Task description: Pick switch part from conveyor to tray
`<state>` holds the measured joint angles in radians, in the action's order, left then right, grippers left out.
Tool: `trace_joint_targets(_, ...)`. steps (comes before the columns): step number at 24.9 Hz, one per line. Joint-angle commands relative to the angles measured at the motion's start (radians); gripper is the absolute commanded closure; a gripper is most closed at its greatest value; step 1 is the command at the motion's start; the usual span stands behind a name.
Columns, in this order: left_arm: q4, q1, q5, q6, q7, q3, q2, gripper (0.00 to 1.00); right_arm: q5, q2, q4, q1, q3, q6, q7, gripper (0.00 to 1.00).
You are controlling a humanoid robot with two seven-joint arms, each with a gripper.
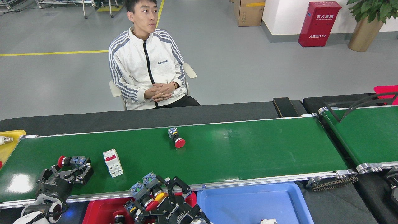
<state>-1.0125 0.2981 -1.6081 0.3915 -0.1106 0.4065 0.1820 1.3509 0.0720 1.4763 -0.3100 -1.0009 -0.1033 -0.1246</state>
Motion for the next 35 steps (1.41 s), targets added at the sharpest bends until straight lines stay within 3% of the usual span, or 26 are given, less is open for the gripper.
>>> trace_joint_targets(1, -0.018, 0.004, 0.020, 0.003, 0.014, 0.006, 0.001, 0.64, 0.001, 0.003, 0.024, -0.003, 0.038, 0.004, 0.005, 0.00)
trace_joint_targets(4, -0.110, -0.068, 0.085, 0.081, 0.029, 0.012, 0.008, 0.66, 0.001, -0.001, 0.058, 0.031, 0.163, -0.001, 0.005, 0.00)
trace_joint_targets(9, -0.414, -0.281, 0.114, 0.394, 0.026, 0.161, -0.045, 0.65, 0.002, -0.011, 0.098, 0.204, 0.570, -0.026, 0.028, 0.00)
trace_joint_targets(11, -0.505, -0.344, 0.114, 0.394, 0.025, 0.176, -0.102, 0.64, 0.004, -0.020, 0.101, 0.266, 0.676, -0.050, 0.057, 0.00)
trace_joint_targets(14, -0.643, -0.476, 0.114, 0.394, 0.023, 0.178, -0.194, 0.59, 0.002, -0.077, 0.121, 0.328, 0.775, -0.055, 0.088, 0.00)
trace_joint_targets(17, -0.713, -0.557, 0.103, 0.394, 0.014, 0.153, -0.282, 0.45, 0.001, -0.086, 0.121, 0.335, 0.795, -0.056, 0.091, 0.00)
trace_joint_targets(20, -0.755, -0.563, 0.102, 0.394, 0.008, 0.124, -0.311, 0.01, 0.005, -0.084, 0.134, 0.350, 0.791, -0.056, 0.091, 0.00)
trace_joint_targets(26, -0.745, -0.560, 0.111, 0.394, 0.011, 0.138, -0.311, 0.00, 0.022, -0.089, 0.288, 0.489, 0.763, -0.046, 0.099, 0.00)
trace_joint_targets(29, -0.745, -0.556, 0.111, 0.394, 0.014, 0.169, -0.314, 0.00, 0.091, -0.092, 0.294, 0.540, 0.745, -0.046, 0.137, 0.00)
trace_joint_targets(32, -0.742, -0.548, 0.111, 0.394, 0.017, 0.192, -0.314, 0.00, 0.103, -0.118, 0.294, 0.574, 0.746, -0.032, 0.191, 0.00)
trace_joint_targets(35, -0.722, -0.539, 0.111, 0.167, 0.019, 0.227, -0.302, 0.00, 0.068, -0.133, 0.289, 0.568, 0.785, 0.056, 0.191, 0.00)
